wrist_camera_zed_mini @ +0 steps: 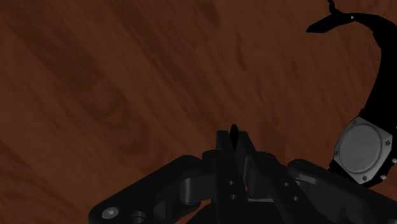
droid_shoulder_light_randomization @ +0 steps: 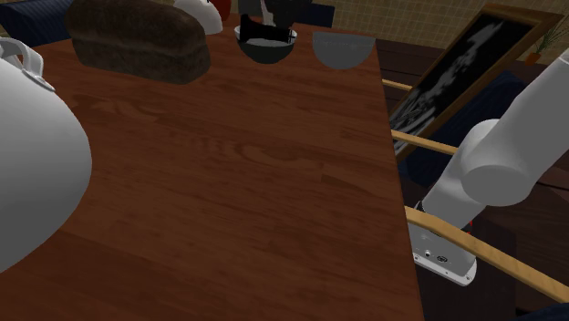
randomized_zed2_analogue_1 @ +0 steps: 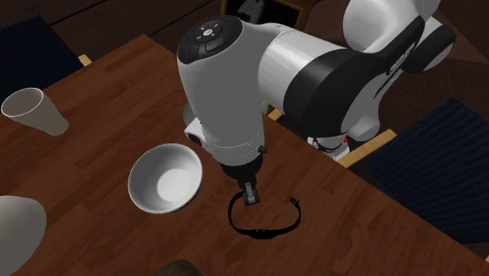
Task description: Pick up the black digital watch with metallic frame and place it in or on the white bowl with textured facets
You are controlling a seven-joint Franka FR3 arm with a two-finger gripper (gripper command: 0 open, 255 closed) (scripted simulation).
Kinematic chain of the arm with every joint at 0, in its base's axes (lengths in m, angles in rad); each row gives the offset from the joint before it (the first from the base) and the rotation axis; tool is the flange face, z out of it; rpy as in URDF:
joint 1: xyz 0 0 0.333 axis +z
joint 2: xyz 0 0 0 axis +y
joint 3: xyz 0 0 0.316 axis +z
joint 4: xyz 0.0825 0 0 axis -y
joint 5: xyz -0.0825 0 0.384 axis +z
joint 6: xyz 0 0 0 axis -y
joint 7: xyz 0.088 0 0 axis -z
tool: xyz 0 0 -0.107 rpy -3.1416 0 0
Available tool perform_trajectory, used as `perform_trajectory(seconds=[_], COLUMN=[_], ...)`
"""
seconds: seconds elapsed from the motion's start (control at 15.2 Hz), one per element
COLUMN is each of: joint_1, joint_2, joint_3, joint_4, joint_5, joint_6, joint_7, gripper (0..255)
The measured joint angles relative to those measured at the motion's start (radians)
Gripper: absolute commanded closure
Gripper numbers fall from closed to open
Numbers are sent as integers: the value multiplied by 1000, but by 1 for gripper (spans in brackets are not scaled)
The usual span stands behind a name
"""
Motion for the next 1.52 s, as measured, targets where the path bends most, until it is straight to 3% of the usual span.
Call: perform_trajectory(seconds=[0.73,1.52], joint_1=[0,-122], joint_2=[63,23], joint_3=[-1,-159], joint_4=[219,193], joint_5=[-3,-27], joint_6=[-153,-227], joint_7=[36,-238], gripper=[255,255])
